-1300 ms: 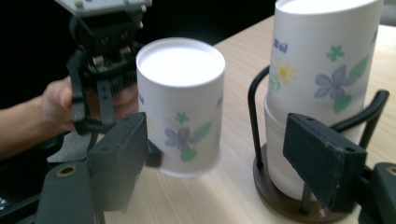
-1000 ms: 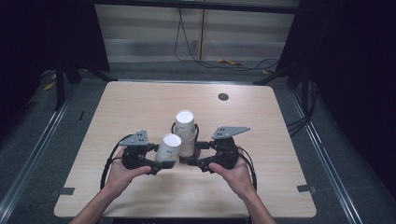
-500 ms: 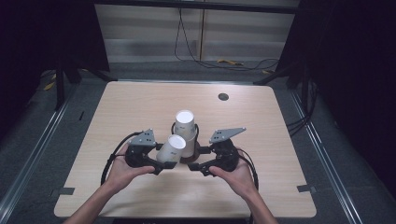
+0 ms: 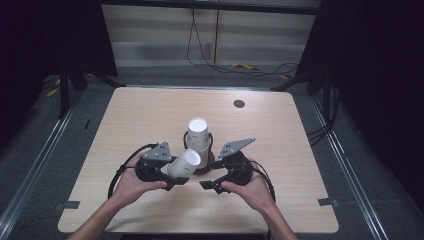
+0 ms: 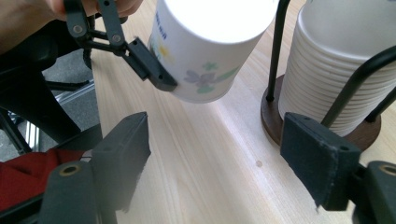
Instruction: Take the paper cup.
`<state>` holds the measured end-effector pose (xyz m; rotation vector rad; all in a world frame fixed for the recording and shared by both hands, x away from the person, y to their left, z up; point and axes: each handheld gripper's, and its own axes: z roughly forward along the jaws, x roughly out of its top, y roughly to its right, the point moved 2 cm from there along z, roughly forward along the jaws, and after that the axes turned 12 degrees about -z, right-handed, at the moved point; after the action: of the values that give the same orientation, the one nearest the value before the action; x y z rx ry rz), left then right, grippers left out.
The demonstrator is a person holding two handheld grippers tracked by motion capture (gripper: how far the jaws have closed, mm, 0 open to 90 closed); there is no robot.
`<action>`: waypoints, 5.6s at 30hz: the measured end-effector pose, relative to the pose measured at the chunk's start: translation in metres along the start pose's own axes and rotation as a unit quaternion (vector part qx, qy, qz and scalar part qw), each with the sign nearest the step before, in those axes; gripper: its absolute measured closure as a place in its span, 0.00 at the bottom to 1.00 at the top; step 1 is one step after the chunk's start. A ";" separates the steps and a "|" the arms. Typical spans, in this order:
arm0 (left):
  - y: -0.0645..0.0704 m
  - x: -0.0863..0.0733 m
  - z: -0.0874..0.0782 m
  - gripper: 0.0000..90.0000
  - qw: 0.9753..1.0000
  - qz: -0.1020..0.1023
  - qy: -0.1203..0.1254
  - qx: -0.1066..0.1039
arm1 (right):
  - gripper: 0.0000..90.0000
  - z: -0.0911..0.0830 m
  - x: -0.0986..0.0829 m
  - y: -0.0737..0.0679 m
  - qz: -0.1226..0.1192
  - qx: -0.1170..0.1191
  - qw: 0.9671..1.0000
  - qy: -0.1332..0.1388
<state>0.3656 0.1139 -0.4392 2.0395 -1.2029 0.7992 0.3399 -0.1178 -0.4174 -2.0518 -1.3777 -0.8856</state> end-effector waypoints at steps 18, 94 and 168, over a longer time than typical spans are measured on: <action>0.010 -0.004 0.015 0.34 0.998 0.033 -0.057 -0.005 | 0.18 0.004 -0.003 0.001 0.005 0.000 0.999 -0.036; 0.033 -0.007 0.040 0.34 0.980 0.094 -0.174 0.022 | 0.29 0.043 0.008 0.010 0.019 0.114 0.975 -0.190; 0.015 -0.008 0.008 0.18 0.999 -0.006 -0.012 -0.038 | 0.40 0.007 -0.016 0.015 0.061 0.066 0.992 -0.085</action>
<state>0.3506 0.1065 -0.4472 1.9983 -1.2160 0.7144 0.3514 -0.1279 -0.4344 -2.1221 -1.3433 -0.5642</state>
